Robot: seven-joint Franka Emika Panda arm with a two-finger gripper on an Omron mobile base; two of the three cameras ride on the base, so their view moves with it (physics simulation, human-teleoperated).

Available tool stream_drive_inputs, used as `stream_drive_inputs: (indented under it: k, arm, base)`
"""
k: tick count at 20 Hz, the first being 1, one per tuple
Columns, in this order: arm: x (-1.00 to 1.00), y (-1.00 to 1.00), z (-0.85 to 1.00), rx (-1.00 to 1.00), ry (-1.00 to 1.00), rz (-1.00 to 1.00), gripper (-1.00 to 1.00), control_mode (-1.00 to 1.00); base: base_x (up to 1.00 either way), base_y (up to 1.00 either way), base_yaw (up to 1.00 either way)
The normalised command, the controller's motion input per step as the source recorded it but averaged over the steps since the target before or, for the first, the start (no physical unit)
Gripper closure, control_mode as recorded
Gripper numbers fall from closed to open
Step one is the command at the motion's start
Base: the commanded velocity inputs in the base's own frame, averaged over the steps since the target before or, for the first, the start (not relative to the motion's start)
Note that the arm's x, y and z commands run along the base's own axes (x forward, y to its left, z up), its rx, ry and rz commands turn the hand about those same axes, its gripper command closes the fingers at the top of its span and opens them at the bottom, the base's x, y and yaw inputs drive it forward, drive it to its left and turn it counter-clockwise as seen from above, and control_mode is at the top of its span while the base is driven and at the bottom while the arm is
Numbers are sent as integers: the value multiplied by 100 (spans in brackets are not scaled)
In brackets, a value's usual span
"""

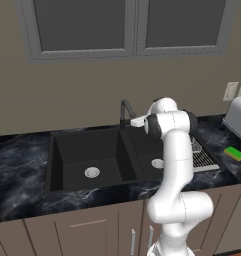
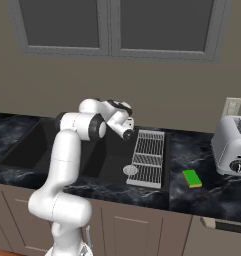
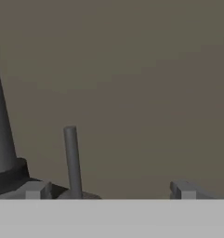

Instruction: Soak the sponge with water for a few seconds and then drop it inside the sink.

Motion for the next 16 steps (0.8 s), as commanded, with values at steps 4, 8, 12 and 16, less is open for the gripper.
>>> stream_drive_inputs:
  k: [4,8,12,16]
  arm:
    - [7,-42,-6,1,0,-7,-100,-100]
    - [9,-23,-6,0,0,-5,-100,-100]
    - [9,-18,-10,0,0,-6,-100,-100]
    - [15,-35,-19,0,0,-5,-100,-100]
  base:
    - [0,0,0]
    - [0,0,0]
    - [0,0,0]
    - [0,0,0]
